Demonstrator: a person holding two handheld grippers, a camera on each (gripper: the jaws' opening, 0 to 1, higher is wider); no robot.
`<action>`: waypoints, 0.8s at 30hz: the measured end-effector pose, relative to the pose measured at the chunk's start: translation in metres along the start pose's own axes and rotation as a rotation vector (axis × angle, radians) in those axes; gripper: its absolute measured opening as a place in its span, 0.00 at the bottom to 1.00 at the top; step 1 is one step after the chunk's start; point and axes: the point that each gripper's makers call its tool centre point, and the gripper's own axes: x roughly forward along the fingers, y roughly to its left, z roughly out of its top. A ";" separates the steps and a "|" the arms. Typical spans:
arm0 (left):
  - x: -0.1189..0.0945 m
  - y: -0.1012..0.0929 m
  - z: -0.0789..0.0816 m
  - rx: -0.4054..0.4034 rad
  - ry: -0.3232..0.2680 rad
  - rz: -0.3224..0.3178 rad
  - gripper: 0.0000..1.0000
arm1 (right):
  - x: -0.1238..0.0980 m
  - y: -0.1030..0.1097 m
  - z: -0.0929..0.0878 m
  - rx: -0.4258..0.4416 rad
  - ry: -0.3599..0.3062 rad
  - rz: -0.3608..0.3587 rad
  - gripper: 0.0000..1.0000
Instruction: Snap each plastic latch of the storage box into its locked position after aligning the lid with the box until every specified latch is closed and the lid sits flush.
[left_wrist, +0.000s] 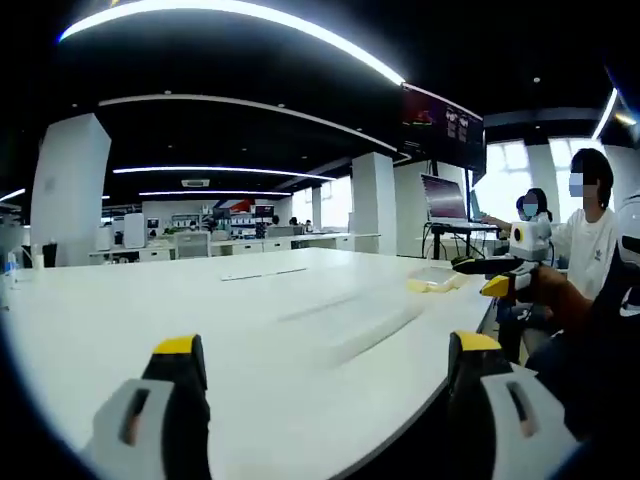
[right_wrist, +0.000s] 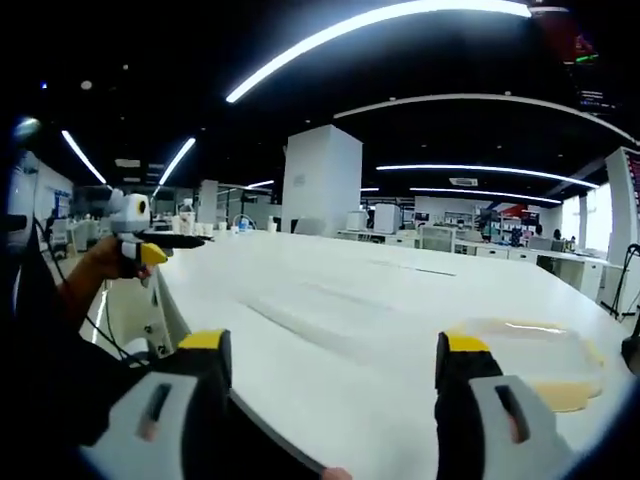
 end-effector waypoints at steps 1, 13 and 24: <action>-0.001 0.001 0.000 -0.006 -0.001 0.002 1.00 | 0.000 0.001 -0.001 0.001 0.004 0.005 0.85; -0.002 0.021 0.000 0.091 0.010 0.103 1.00 | 0.001 -0.006 -0.006 -0.001 0.023 -0.016 1.00; -0.003 0.011 -0.002 0.099 0.031 0.062 1.00 | -0.008 -0.006 -0.003 -0.006 0.005 0.020 0.36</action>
